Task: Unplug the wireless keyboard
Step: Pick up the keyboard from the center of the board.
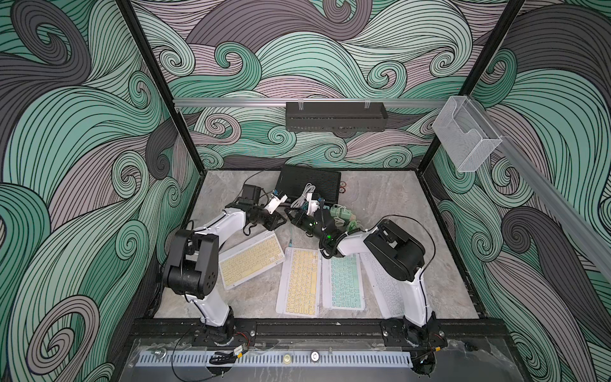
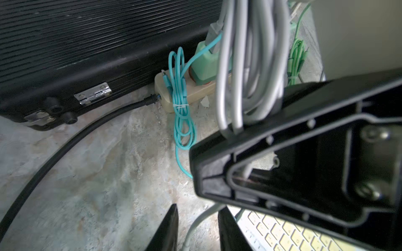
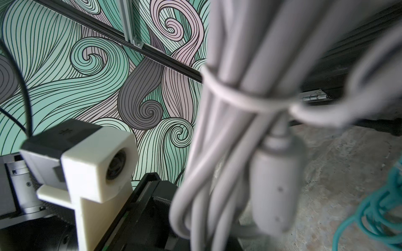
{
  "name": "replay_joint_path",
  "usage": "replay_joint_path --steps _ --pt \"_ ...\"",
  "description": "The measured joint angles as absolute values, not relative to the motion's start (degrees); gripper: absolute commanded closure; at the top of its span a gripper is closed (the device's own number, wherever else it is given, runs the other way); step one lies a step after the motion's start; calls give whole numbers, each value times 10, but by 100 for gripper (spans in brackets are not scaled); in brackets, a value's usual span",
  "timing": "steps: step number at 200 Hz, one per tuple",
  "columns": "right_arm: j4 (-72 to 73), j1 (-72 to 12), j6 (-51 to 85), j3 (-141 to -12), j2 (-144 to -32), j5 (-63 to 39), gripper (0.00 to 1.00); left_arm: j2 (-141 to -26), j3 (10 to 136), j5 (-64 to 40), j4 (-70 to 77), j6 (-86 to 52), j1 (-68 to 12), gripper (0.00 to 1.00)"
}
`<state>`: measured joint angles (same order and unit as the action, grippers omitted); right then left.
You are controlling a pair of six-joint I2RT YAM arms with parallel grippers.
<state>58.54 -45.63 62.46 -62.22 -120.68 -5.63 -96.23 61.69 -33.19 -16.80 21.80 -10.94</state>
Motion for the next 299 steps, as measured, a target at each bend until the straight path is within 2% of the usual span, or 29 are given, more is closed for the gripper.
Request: replay_joint_path --steps 58,73,106,117,149,172,190,252,271,299 --pt "595 -456 634 -622 -1207 -62 100 -971 626 -353 -168 202 -109 74" --pt "596 -454 635 -621 -1207 -63 100 -972 628 -355 -169 201 -109 79" --pt "598 -453 637 -621 -1207 -64 100 -978 640 -362 -186 204 -110 100" --pt "598 -452 637 -621 -1207 -64 100 -981 646 -364 -193 204 -110 100" --pt "601 -451 635 -620 -1207 -65 67 -982 655 -363 -203 200 -107 100" --pt "598 -452 634 -597 -1196 -64 48 -981 655 -350 -201 189 -98 100" --pt "580 -452 636 -557 -1171 -63 36 -980 656 -336 -199 182 -94 100" --pt "517 -481 599 -364 -988 -2 24 -979 688 -303 -222 158 -93 100" --pt "513 -518 582 -321 -947 34 27 -975 697 -301 -227 150 -93 100" --pt "503 -577 574 -312 -951 56 29 -965 697 -301 -233 143 -93 100"
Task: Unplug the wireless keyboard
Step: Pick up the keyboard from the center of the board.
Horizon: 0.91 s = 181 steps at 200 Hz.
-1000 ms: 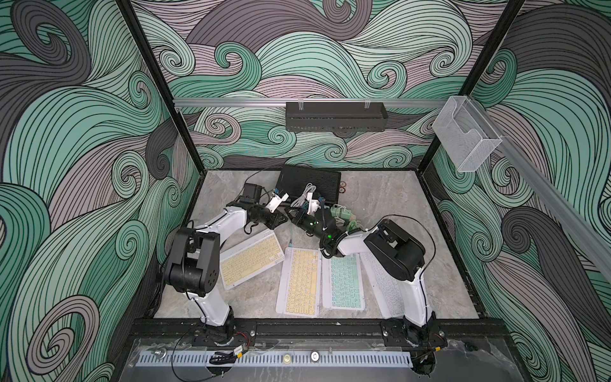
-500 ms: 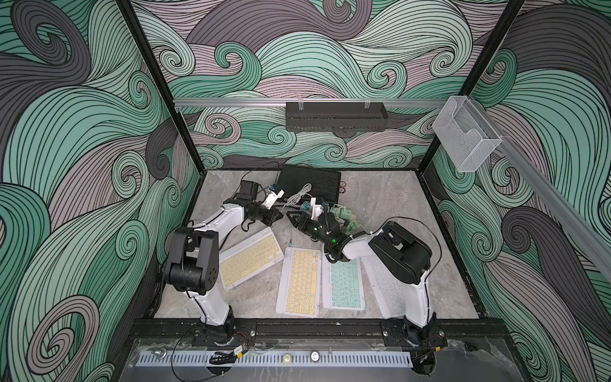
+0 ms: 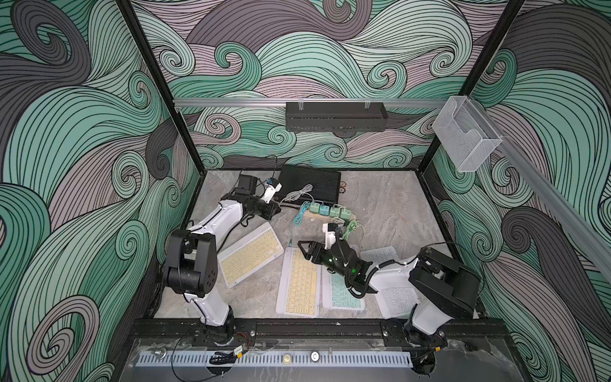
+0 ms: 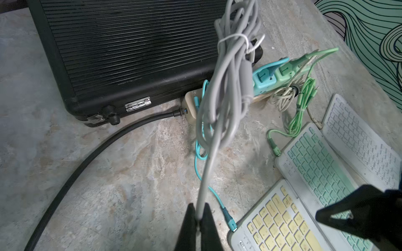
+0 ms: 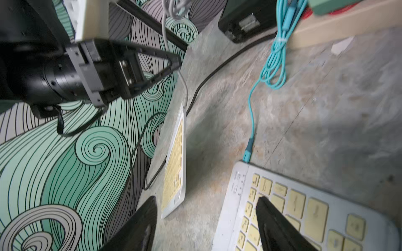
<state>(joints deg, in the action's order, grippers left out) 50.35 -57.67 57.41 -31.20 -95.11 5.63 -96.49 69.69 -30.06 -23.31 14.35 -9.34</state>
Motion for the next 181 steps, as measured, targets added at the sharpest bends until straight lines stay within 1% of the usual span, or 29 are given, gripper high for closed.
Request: replay_joint_path --steps 19,45,65,102,138,181 --pt "526 -613 574 -311 -975 74 28 -963 697 -301 -235 140 -94 100" --pt "590 -649 576 -311 -1047 82 28 -963 699 -301 -238 137 -94 100" --pt "631 -660 585 -322 -1104 82 28 -963 706 -301 -244 136 -94 100" --pt "734 -667 606 -383 -1193 78 28 -963 708 -300 -249 137 -97 100" --pt "771 -667 602 -386 -1204 77 30 -963 708 -297 -254 137 -100 100" --pt "742 -667 603 -428 -1206 78 35 -961 708 -297 -258 137 -101 100"
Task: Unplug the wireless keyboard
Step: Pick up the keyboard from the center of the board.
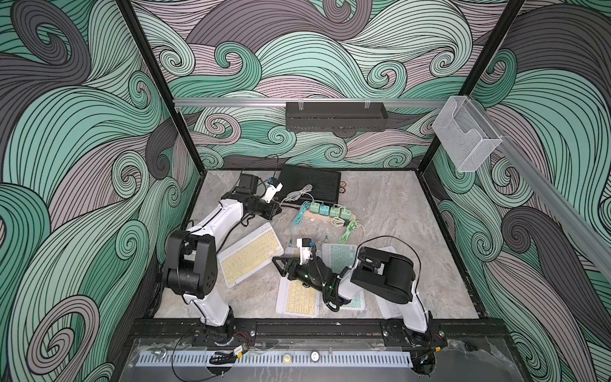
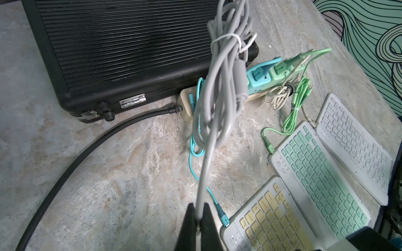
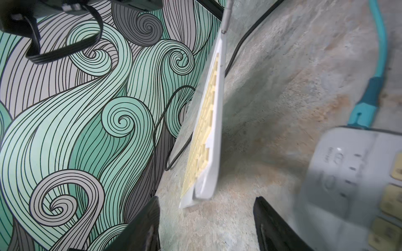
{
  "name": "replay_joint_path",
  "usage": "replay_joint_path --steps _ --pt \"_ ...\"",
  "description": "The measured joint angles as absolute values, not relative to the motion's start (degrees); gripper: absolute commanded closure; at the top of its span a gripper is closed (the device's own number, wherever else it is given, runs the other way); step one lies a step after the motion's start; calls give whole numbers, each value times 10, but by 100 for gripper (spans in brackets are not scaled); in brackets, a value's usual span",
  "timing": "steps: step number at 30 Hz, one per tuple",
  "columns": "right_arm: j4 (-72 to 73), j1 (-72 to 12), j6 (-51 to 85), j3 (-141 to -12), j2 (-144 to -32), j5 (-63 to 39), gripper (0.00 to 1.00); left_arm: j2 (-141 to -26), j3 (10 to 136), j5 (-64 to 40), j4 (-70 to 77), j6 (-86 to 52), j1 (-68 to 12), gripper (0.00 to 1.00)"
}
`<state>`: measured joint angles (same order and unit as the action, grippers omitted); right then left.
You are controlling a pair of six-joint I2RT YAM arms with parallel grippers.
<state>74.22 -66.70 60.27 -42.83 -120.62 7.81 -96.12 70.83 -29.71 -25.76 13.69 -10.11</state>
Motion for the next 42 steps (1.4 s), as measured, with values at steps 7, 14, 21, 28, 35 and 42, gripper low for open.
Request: replay_joint_path --steps 7,14,21,28,35,42 --pt "684 -666 602 -495 -1224 86 39 -961 708 -298 -258 137 -103 100" --pt "644 -660 599 -519 -1227 93 61 -960 708 -299 -258 137 -103 100" --pt "653 -635 588 -518 -1228 86 96 -945 708 -302 -255 137 -103 100" --pt "686 -627 582 -508 -1222 67 100 -913 700 -299 -231 133 -103 66" --pt "673 -622 509 -460 -1149 66 100 -813 634 -253 -156 92 -102 46" --pt "636 -621 404 -437 -1081 67 100 -732 605 -207 -95 44 -99 16"
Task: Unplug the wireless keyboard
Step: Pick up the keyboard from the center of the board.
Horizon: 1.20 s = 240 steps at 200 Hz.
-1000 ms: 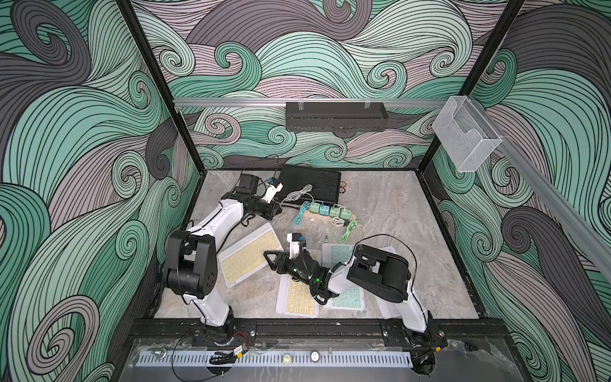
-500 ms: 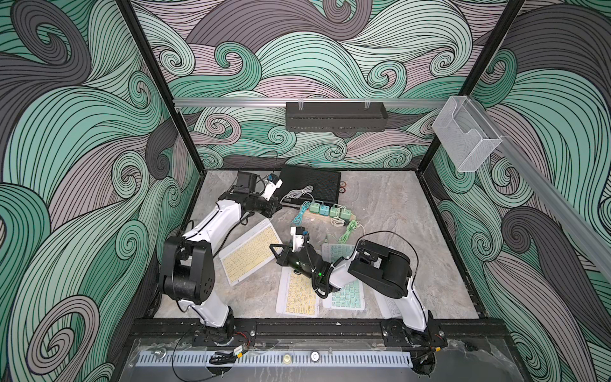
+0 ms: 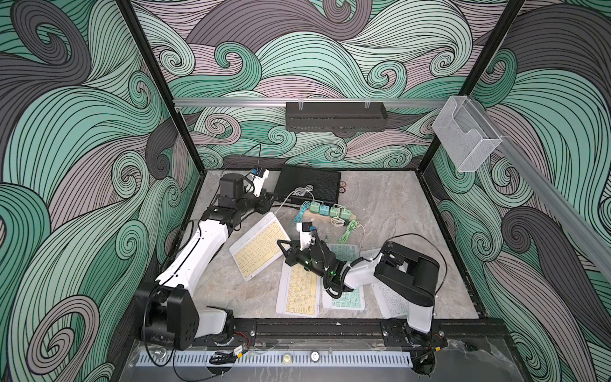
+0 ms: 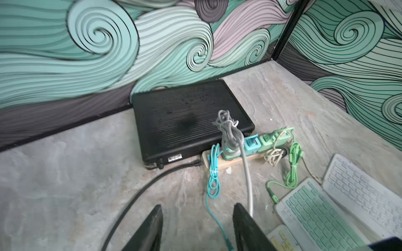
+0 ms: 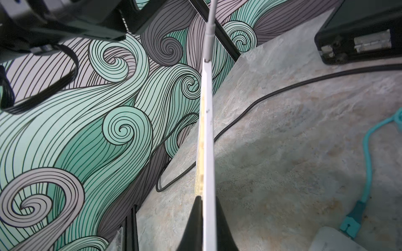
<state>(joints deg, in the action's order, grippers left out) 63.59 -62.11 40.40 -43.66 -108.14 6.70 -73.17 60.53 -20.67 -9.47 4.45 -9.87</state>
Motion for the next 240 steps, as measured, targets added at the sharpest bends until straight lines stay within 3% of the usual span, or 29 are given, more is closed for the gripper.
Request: replay_joint_path --steps 7,14,52,171,212,240 --pt "624 -621 387 -435 -1068 67 100 -714 592 -202 -77 32 -99 15" --pt "611 -621 366 -435 -1055 67 100 -700 578 -200 -60 21 -98 2" --pt "549 -620 282 -434 -995 69 100 -668 563 -199 -28 -17 -96 1" --pt "552 -583 272 -434 -999 13 100 -725 653 -239 -136 -38 -71 1" --pt "561 -574 289 -431 -1004 0 100 -715 673 -236 -206 10 -77 14" --pt "576 -562 308 -424 -1011 -12 100 -710 694 -223 -259 39 -84 16"
